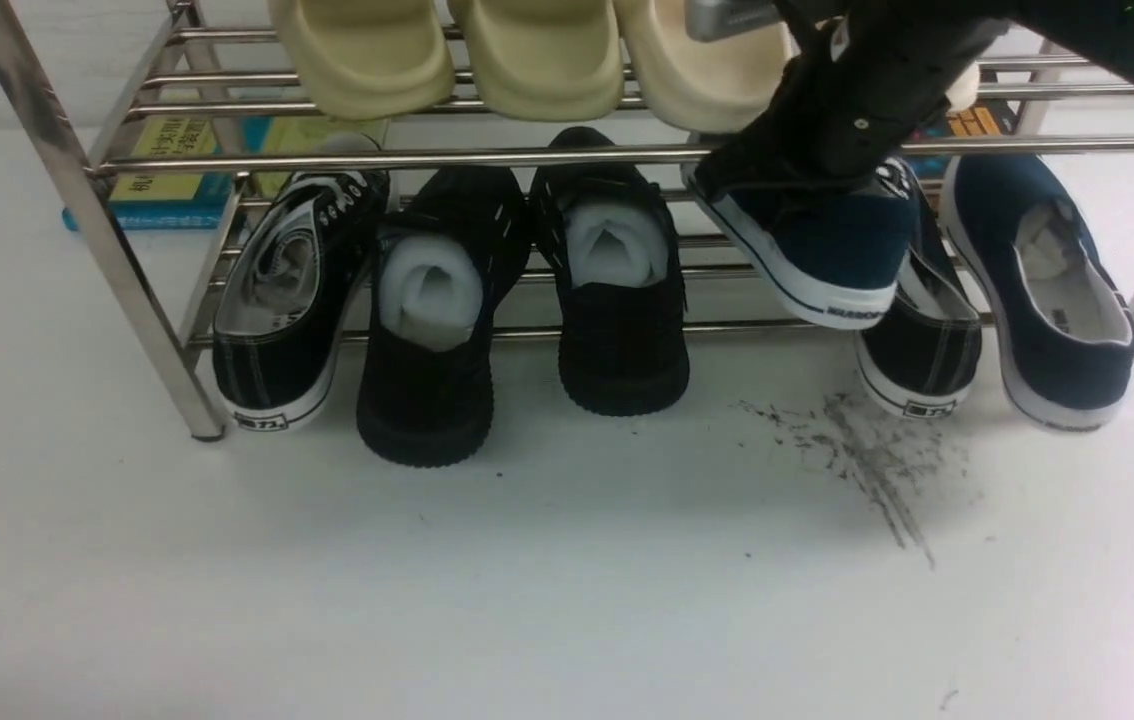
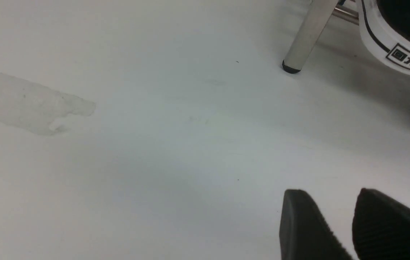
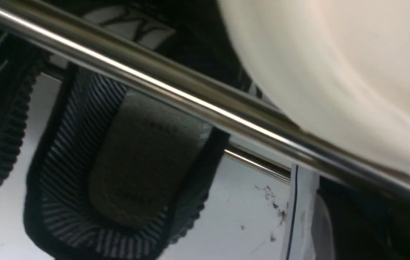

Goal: Take the shoes off the shelf with your hand on the white table.

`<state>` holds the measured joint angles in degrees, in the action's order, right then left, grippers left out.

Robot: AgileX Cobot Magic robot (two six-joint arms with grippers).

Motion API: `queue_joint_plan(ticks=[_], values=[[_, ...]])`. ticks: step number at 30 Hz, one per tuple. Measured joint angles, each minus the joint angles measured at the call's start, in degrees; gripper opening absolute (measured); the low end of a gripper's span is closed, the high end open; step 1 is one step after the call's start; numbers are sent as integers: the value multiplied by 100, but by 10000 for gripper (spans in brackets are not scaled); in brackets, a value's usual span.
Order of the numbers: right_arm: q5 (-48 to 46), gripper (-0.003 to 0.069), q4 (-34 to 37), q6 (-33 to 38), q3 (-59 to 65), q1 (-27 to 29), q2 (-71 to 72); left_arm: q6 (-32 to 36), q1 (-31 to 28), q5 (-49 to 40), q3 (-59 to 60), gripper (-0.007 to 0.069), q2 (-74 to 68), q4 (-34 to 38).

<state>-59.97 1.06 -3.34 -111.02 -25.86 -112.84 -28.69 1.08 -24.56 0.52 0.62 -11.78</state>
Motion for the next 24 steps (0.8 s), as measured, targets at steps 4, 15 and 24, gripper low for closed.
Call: queue_joint_plan(ticks=[4,15,24], values=[[-320,37,189,0,-198,0,-79,0,0,0,0,242,0,0],[-1236,37,894,45,-301,-53,16,0,0,0,0,242,0,0],[-1242,37,296,-396,-306,-571,329,0,0,0,0,242,0,0]])
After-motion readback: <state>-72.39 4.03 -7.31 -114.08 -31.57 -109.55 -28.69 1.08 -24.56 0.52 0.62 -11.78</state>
